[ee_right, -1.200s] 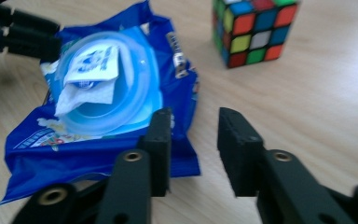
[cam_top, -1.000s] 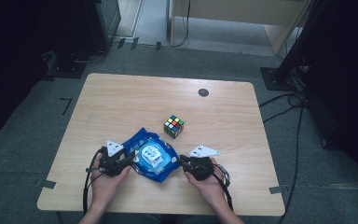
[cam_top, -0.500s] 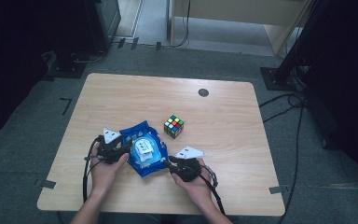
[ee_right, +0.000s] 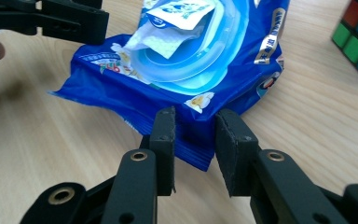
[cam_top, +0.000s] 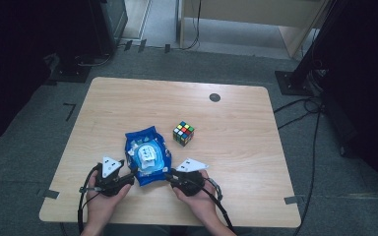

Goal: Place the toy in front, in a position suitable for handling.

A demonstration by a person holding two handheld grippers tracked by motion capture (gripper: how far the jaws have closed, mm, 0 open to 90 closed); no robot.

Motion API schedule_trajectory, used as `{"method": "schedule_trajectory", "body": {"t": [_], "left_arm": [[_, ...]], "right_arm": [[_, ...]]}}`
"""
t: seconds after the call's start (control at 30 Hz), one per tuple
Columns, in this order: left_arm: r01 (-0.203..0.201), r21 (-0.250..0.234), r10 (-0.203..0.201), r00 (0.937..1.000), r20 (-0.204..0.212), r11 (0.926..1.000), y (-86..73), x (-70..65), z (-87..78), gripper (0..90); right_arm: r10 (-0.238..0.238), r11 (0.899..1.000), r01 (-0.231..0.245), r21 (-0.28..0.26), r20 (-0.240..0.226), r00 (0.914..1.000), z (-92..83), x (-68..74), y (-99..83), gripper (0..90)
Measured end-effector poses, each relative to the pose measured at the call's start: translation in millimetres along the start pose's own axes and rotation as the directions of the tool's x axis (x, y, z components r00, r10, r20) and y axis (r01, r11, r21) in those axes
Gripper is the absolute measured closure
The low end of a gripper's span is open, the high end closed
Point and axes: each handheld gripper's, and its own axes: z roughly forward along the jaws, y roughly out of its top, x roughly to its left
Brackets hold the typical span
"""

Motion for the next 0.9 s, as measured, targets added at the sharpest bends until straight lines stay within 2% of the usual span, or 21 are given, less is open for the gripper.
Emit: {"method": "schedule_trajectory", "body": {"t": [0.07, 0.13, 0.2, 0.27, 0.3, 0.33, 0.4, 0.43, 0.47, 0.53, 0.57, 0.6, 0.7, 0.73, 0.77, 0.8, 0.9], "left_arm": [[-0.004, -0.007, 0.004, 0.9999, -0.014, 1.0, 0.1, 4.1, 0.7, 41.3], [-0.029, -0.015, 0.028, 0.9989, -0.037, 0.9995, -1.6, 9.6, 1.1, 40.1], [-0.008, -0.013, 0.008, 0.999, -0.044, 0.9999, -3.6, 17.9, 2.1, 40.0], [0.018, -0.013, -0.019, 0.9985, -0.052, 0.9998, -5.6, 26.2, 3.1, 40.1], [0.018, -0.013, -0.019, 0.9985, -0.052, 0.9998, -5.6, 26.2, 3.1, 40.4], [0.029, -0.003, -0.029, 0.9977, -0.061, 0.9996, -7.2, 31.7, 5.1, 40.7], [0.033, 0.006, -0.032, 0.9979, -0.056, 0.9994, -8.5, 34.6, 7.9, 40.8], [0.033, 0.006, -0.032, 0.9979, -0.056, 0.9994, -8.5, 34.6, 7.9, 41.0], [0.038, 0.007, -0.038, 0.998, -0.051, 0.9992, -9.0, 35.4, 9.4, 41.1], [0.049, 0.018, -0.048, 0.9979, -0.043, 0.9986, -10.4, 37.2, 13.4, 41.0], [0.049, 0.018, -0.048, 0.9979, -0.043, 0.9986, -10.4, 37.2, 13.4, 41.1], [0.053, 0.018, -0.052, 0.9978, -0.042, 0.9985, -10.7, 37.5, 14.2, 41.0], [0.05, 0.02, -0.049, 0.9979, -0.041, 0.9986, -11.1, 37.6, 14.4, 41.1], [0.052, 0.022, -0.052, 0.9979, -0.038, 0.9984, -11.6, 37.6, 14.8, 41.1], [0.052, 0.022, -0.052, 0.9979, -0.038, 0.9984, -11.6, 37.6, 14.8, 41.1], [0.048, 0.024, -0.047, 0.9983, -0.035, 0.9986, -11.9, 37.1, 14.8, 41.1], [0.043, 0.027, -0.043, 0.9985, -0.033, 0.9987, -12.4, 36.4, 15.1, 41.1]], "right_arm": [[-0.006, 1.0, 0.006, -0.007, -0.014, 0.9999, 7.2, -0.2, 3.7, 67.3], [-0.004, 1.0, 0.003, -0.015, -0.043, 0.9991, 11.7, -1.5, 7.7, 59.7], [0.005, 0.999, -0.007, -0.032, -0.071, 0.9975, 9.4, -3.6, 11.4, 54.2], [-0.006, 0.998, 0.003, -0.068, -0.053, 0.9986, 1.5, -9.0, 14.0, 50.6], [-0.006, 0.998, 0.003, -0.068, -0.053, 0.9986, 1.5, -9.0, 14.0, 50.6], [0.006, 0.996, -0.007, -0.09, -0.011, 0.9999, -5.8, -21.3, 16.1, 47.2], [0.034, 0.994, -0.029, -0.104, 0.055, 0.9979, -11.3, -36.6, 18.7, 43.6], [0.034, 0.994, -0.029, -0.104, 0.055, 0.9979, -11.3, -36.6, 18.7, 43.6], [0.047, 0.991, -0.03, -0.133, 0.123, 0.9914, -14.7, -51.7, 21.9, 39.6], [0.047, 0.99, -0.023, -0.136, 0.18, 0.9825, -13.2, -65.1, 25.0, 34.5], [0.047, 0.99, -0.023, -0.136, 0.18, 0.9825, -13.2, -65.1, 25.0, 34.5], [0.045, 0.993, -0.023, -0.112, 0.199, 0.979, -7.6, -76.2, 28.4, 29.9], [0.058, 0.994, -0.037, -0.101, 0.211, 0.9758, -1.5, -84.2, 31.7, 25.4], [0.076, 0.994, -0.057, -0.088, 0.226, 0.9712, 4.7, -90.8, 35.2, 23.4], [0.076, 0.994, -0.057, -0.088, 0.226, 0.9712, 4.7, -90.8, 35.2, 23.4], [0.093, 0.993, -0.075, -0.093, 0.208, 0.9737, 9.9, -97.5, 38.0, 22.3], [0.083, 0.994, -0.064, -0.094, 0.214, 0.9732, 17.8, -104.8, 42.6, 19.6]]}}
